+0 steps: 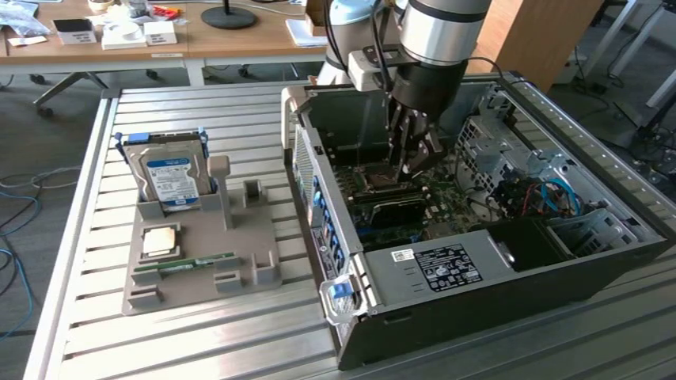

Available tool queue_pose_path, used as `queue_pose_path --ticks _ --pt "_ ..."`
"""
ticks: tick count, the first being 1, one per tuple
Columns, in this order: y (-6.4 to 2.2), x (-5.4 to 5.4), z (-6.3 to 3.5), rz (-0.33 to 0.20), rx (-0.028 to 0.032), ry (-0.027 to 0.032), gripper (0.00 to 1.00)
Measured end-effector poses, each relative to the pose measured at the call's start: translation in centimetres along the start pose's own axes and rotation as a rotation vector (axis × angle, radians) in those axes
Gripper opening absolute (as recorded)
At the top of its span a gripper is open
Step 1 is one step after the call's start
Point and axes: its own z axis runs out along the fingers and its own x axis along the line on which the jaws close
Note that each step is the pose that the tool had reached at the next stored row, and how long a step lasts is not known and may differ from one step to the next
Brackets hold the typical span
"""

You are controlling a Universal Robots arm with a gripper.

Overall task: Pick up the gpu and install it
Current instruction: 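Press down on the gpu until it lock into place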

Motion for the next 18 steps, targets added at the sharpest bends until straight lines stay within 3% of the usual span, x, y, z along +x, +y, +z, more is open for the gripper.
queue_pose_path --ticks 12,18 --pt "0.0 0.0 0.0 0.0 0.0 -0.0001 0.38" --pt "0.0 0.0 0.0 0.0 0.0 -0.0001 0.11"
